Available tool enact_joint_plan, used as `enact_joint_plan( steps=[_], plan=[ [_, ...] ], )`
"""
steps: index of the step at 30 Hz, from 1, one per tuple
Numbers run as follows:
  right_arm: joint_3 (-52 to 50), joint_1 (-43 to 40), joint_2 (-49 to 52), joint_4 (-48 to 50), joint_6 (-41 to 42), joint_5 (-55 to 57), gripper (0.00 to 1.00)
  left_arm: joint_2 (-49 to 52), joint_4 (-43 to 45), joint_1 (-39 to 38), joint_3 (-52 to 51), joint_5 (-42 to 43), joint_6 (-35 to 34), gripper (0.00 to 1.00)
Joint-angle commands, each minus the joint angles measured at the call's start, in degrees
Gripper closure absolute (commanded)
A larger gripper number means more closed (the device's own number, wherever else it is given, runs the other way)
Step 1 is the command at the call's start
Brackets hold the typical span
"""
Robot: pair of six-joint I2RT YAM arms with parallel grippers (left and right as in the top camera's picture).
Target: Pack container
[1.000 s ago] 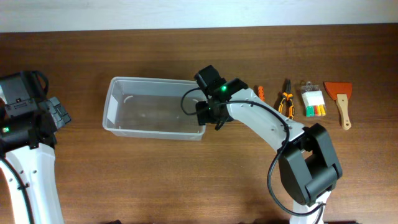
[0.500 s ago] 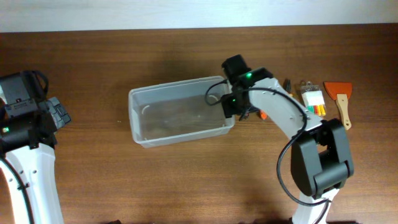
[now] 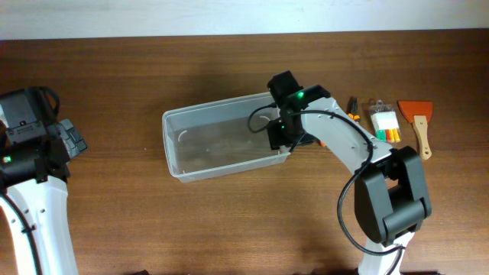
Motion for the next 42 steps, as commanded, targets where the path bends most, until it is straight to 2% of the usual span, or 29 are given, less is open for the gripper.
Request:
enact_joint_plan(
  steps=[1, 11, 21, 31, 38, 40, 41, 42],
  plan=[
    [1.01, 2.67, 0.59, -0.59, 4.70, -1.46, 0.38, -0.63, -0.07, 0.39, 0.94, -0.63, 0.70, 0.01],
    [1.01, 5.90, 0.59, -1.16, 17.18, -2.54, 0.49, -0.63, -0.07, 0.39, 0.94, -0.63, 0.70, 0.01],
    [1.01, 5.86, 0.59, -1.09, 20.13, -6.69, 0.50, -0.63, -0.07, 0.39, 0.94, -0.63, 0.70, 0.01],
    [1.01, 5.90, 0.59, -1.51, 27.41, -10.82, 0.52, -0.63, -0.07, 0.39, 0.94, -0.63, 0.68, 0.01],
    [1.01, 4.85, 0.59, 0.13, 26.71, -8.83, 0.51, -0.63, -0.07, 0.39, 0.94, -0.63, 0.70, 0.01],
    [1.27, 3.80, 0.55, 2.40, 21.40, -8.22, 0.39, -0.63, -0.07, 0.39, 0.94, -0.63, 0.70, 0.01],
    [1.68, 3.21, 0.48, 2.84, 19.06, -7.85, 0.26, -0.63, -0.07, 0.39, 0.94, -0.63, 0.70, 0.01],
    [2.27, 2.60, 0.48, 2.82, 17.25, -7.56, 0.23, -0.63, -0.07, 0.39, 0.94, -0.63, 0.70, 0.01]
  ],
)
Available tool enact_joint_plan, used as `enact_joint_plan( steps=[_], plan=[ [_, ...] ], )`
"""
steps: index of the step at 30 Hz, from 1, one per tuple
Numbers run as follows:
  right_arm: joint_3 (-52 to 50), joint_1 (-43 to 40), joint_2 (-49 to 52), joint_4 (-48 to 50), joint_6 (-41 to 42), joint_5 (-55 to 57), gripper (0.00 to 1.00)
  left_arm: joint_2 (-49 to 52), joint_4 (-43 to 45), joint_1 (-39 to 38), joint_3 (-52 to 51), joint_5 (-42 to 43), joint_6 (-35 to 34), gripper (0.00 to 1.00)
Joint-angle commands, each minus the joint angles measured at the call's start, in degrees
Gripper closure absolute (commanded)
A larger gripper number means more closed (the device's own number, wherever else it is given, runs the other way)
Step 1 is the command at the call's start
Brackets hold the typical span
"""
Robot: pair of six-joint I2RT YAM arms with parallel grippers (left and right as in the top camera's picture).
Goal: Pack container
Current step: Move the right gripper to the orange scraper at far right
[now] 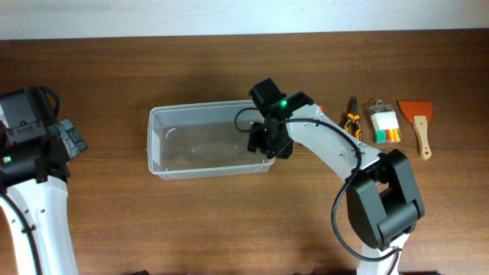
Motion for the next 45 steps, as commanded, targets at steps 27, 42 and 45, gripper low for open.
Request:
enact_joint_plan(
  steps=[27, 42, 45],
  plan=[
    [31.65, -49.88, 2.25, -10.91, -35.10, 19.61, 0.07, -0.63, -0.07, 0.39, 0.94, -0.63, 0.70, 0.01],
    [31.58, -65.13, 13.09, -11.98, -49.16, 4.28, 0.12, -0.63, -0.07, 0.39, 0.94, -0.63, 0.68, 0.01],
    [31.43, -64.81, 14.82, -12.00, -49.90, 4.31, 0.12, -0.63, -0.07, 0.39, 0.94, -0.63, 0.70, 0.01]
  ],
)
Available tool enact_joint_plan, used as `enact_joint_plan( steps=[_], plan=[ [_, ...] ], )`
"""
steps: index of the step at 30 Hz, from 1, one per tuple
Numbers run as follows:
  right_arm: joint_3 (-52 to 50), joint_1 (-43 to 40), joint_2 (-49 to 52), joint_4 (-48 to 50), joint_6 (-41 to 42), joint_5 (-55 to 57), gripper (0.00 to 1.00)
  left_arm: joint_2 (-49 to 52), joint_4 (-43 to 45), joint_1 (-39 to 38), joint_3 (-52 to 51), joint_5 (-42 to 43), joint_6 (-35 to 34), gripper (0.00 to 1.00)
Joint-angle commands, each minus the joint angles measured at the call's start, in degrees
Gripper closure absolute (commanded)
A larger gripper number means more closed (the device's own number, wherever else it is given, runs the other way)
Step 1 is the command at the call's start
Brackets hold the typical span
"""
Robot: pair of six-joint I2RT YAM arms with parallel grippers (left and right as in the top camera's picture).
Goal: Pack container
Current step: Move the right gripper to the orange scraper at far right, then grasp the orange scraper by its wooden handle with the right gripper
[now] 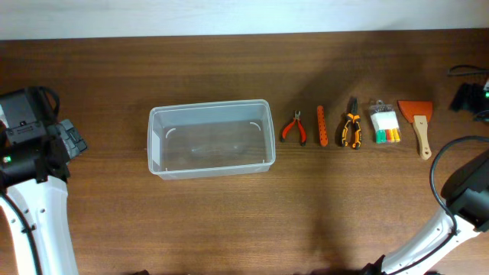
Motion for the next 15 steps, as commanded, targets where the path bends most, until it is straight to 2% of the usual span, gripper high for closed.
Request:
enact_joint_plan(
  steps=[1, 9, 12, 15],
  plan=[
    [-0.61, 0.76, 2.89, -0.17, -2.91, -2.21, 0.12, -0.63, -0.04, 0.39, 0.94, -0.63, 0.68, 0.01],
    [-0.61, 4.50, 6.43, 0.48, -8.79, -2.01, 0.15, -0.63, -0.04, 0.39, 0.94, -0.63, 0.70, 0.01],
    [-0.61, 6.32, 7.23, 0.96, -10.01, -2.01, 0.08, -0.63, -0.04, 0.39, 0.94, -0.63, 0.70, 0.01],
    [-0.61, 8.20, 8.28, 0.92, -10.73, -1.38, 0.07, -0.63, -0.04, 0.39, 0.94, -0.63, 0.68, 0.01]
  ],
)
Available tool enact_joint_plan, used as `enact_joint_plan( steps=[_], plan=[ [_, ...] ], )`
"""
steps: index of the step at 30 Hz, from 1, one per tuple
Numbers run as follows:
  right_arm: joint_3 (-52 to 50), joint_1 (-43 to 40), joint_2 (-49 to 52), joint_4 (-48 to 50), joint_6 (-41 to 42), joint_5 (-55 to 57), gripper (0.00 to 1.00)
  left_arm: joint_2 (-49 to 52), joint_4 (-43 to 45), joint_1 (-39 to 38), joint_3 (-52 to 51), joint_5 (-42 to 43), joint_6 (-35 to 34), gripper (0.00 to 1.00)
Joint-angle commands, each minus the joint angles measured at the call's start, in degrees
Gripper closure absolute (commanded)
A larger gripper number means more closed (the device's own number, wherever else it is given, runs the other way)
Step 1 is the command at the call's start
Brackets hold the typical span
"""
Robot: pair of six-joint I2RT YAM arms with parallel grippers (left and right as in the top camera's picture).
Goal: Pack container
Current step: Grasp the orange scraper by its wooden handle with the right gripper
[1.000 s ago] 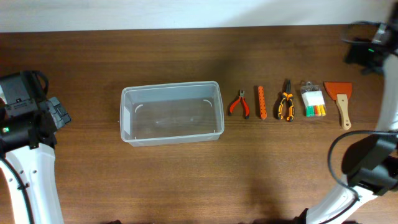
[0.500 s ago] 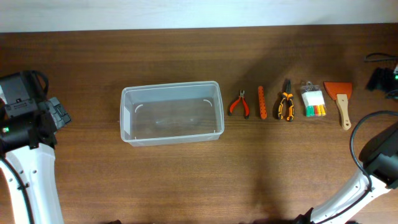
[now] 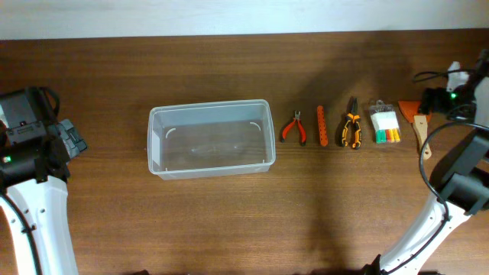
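Observation:
An empty clear plastic container (image 3: 210, 139) sits left of the table's centre. To its right runs a row of items. It holds red-handled pliers (image 3: 293, 128), an orange stick (image 3: 322, 126), black-and-orange pliers (image 3: 351, 130), a packet of coloured pieces (image 3: 384, 124) and an orange scraper with a wooden handle (image 3: 419, 130). My right gripper (image 3: 429, 100) hovers at the right end of the row, over the scraper's blade. Its jaws are too dark to read. My left gripper (image 3: 73, 140) stays at the far left, away from everything.
The wooden table's (image 3: 229, 221) back edge meets a white wall. The left arm's white base fills the lower left corner. The right arm's links rise along the right edge.
My right gripper has moved from the far right edge leftwards and is now over the scraper's blade. The container, the tools and the left arm have not moved.
First my right gripper was at the right end of the container, which lay skewed near the tools. Then the container lay straight and further left, the gripper still at its wall. Later the gripper was off at the right edge, and now it is over the scraper.

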Motion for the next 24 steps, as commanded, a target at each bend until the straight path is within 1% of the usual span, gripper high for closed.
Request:
enact_joint_plan(
  steps=[1, 6, 10, 14, 19, 24],
  plan=[
    [-0.52, 2.58, 1.81, 0.04, -2.27, 0.74, 0.08, -0.63, -0.04, 0.39, 0.94, -0.63, 0.68, 0.01],
    [-0.55, 4.42, 2.99, -0.20, -2.21, 5.14, 0.13, -0.63, -0.04, 0.39, 0.94, -0.63, 0.68, 0.01],
    [-0.90, 4.68, 3.13, -0.50, -2.05, 5.44, 0.14, -0.63, -0.04, 0.39, 0.94, -0.63, 0.70, 0.01],
    [-0.90, 4.46, 3.15, -0.85, -1.60, 8.72, 0.14, -0.63, -0.04, 0.39, 0.94, -0.63, 0.68, 0.01],
    [-1.25, 4.04, 3.15, -0.74, -0.55, 8.72, 0.14, -0.63, -0.07, 0.39, 0.94, -0.63, 0.70, 0.01],
    [-5.27, 3.76, 3.15, 1.51, -0.57, 9.29, 0.14, -0.63, -0.11, 0.39, 0.94, -0.63, 0.70, 0.01]
  ],
)
